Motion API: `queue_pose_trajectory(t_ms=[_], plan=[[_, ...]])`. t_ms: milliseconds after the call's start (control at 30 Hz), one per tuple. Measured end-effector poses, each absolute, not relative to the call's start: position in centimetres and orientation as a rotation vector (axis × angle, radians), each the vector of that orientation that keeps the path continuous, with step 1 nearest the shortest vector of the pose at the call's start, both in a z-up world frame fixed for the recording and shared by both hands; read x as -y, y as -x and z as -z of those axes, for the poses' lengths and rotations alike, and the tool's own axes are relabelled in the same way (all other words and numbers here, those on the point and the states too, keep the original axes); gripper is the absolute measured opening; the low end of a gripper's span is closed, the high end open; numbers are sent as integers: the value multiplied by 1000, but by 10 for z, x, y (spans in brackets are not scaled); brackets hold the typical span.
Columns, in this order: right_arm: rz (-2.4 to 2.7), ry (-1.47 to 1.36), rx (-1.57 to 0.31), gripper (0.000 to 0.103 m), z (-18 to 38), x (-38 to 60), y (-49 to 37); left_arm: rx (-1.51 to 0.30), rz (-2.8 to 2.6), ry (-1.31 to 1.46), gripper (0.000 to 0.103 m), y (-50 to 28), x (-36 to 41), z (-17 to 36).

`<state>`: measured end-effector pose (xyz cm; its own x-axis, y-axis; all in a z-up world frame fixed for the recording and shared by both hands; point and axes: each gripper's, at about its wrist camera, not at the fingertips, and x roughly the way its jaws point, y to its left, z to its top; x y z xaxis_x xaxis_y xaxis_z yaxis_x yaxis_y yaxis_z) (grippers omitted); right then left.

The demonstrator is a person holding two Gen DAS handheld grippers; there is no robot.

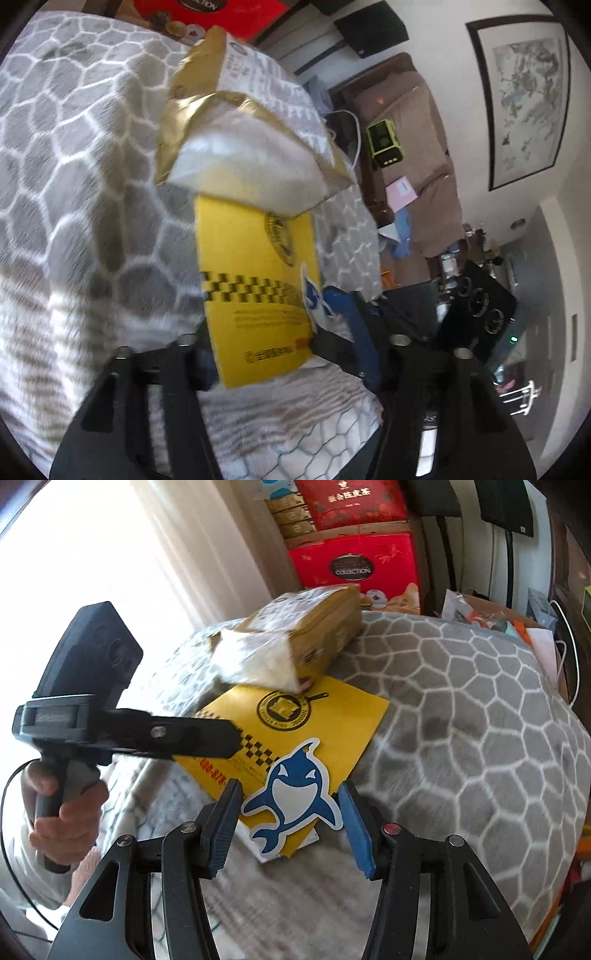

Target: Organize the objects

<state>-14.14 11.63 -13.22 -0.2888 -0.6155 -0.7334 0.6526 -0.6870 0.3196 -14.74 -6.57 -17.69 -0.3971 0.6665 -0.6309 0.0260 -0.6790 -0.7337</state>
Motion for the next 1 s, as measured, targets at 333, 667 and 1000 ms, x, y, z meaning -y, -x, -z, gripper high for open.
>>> queue_pose_trajectory(t_ms=[333,667,1000], plan=[[2196,-1064,-137,55,108,-144,90,840,-2253,1377,3,94,68,163],[2371,-949,-112,55,54,-178,42,176,-2823,1157,3,26,10,70],[2514,-888,-120,55,30,-183,-3,68,-3021,1044,3,-9,-5,48]])
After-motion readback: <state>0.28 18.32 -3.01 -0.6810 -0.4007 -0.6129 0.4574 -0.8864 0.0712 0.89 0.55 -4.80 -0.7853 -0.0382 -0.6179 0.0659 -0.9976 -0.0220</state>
